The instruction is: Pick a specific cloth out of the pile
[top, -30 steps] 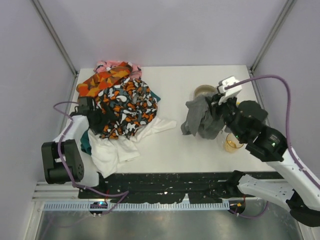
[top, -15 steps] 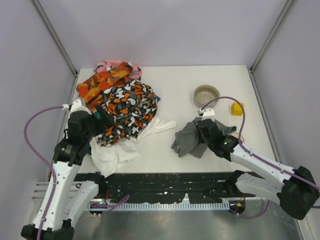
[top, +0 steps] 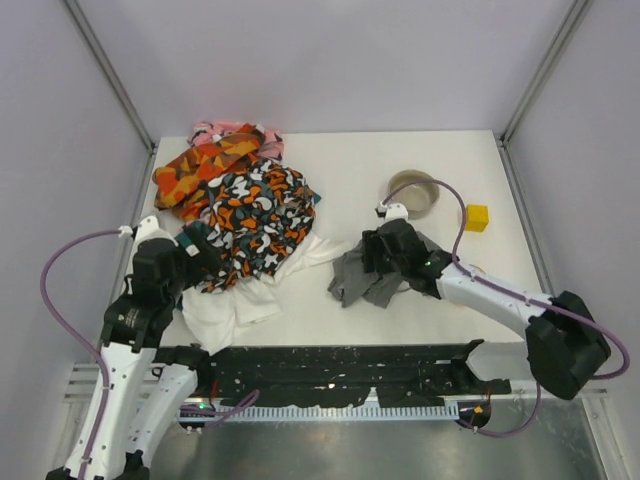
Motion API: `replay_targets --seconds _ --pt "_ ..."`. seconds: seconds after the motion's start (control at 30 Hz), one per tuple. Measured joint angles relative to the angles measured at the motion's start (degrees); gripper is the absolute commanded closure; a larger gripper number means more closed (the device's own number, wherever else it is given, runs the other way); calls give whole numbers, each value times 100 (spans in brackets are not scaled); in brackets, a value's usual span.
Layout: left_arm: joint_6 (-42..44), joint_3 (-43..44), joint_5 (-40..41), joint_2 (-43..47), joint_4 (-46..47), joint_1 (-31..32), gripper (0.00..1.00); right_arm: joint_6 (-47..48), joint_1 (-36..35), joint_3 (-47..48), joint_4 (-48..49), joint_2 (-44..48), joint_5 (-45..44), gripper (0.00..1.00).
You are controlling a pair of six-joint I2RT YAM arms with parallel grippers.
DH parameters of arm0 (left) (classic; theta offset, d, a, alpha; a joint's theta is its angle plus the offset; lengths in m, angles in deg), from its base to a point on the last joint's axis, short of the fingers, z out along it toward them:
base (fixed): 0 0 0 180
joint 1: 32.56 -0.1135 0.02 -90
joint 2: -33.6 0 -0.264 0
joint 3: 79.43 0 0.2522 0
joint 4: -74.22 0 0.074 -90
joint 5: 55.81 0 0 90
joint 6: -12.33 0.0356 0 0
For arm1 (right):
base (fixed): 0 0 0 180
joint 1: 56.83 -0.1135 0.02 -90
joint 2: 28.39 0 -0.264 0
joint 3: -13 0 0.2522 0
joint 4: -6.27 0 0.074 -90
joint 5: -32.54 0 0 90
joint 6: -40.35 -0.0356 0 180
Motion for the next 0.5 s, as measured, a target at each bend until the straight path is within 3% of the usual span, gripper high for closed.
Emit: replay_targets --seconds 0.23,0.5 --pt "24 46 138 107 -251 0 1 -15 -15 962 -1204 2015 -831 5" --pt "-4 57 570 380 -435 0 0 -66 -9 1045 -1268 3836 -1578 5"
